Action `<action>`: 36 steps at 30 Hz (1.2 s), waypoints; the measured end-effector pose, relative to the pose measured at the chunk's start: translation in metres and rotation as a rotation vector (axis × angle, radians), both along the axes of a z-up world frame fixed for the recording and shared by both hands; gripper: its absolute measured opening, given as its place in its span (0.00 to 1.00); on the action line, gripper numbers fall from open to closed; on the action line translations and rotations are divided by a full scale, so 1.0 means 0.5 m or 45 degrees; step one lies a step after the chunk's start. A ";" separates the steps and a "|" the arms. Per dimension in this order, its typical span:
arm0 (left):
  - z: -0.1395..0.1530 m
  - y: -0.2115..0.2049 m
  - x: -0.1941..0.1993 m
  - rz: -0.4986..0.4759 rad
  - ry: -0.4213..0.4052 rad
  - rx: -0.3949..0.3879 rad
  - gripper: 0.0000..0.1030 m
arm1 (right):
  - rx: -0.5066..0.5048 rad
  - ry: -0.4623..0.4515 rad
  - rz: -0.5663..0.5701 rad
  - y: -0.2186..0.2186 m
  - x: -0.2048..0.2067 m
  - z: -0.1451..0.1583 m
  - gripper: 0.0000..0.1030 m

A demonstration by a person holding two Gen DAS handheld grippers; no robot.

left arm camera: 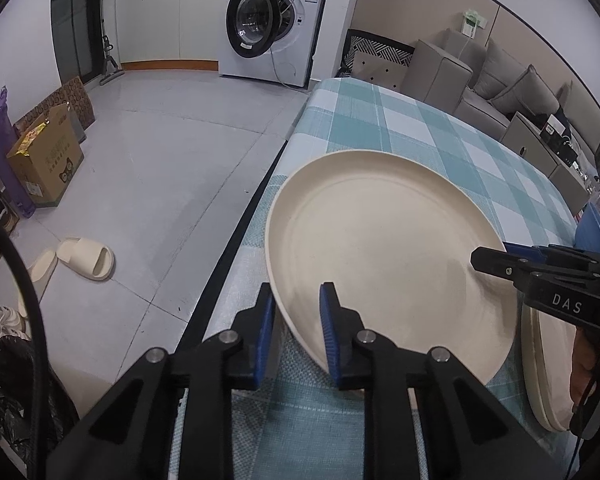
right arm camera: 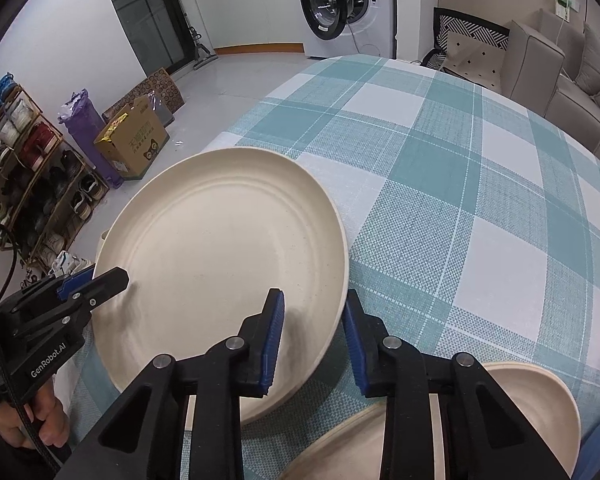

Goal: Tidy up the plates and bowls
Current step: 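Lift the held cream plates and carry them toward the blue bowls with both tools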

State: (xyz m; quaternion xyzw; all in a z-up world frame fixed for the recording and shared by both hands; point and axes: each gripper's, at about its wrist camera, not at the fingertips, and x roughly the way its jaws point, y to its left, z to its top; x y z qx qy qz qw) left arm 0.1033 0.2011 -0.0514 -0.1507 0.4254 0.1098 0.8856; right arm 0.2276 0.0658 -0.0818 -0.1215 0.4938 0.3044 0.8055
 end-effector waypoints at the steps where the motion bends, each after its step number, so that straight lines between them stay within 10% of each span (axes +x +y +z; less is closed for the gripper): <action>1: 0.002 -0.001 -0.001 -0.002 -0.003 0.004 0.20 | 0.002 -0.004 0.000 -0.001 -0.001 0.001 0.29; 36: 0.098 -0.065 -0.035 -0.071 -0.138 0.096 0.20 | 0.078 -0.141 -0.045 -0.092 -0.081 0.122 0.29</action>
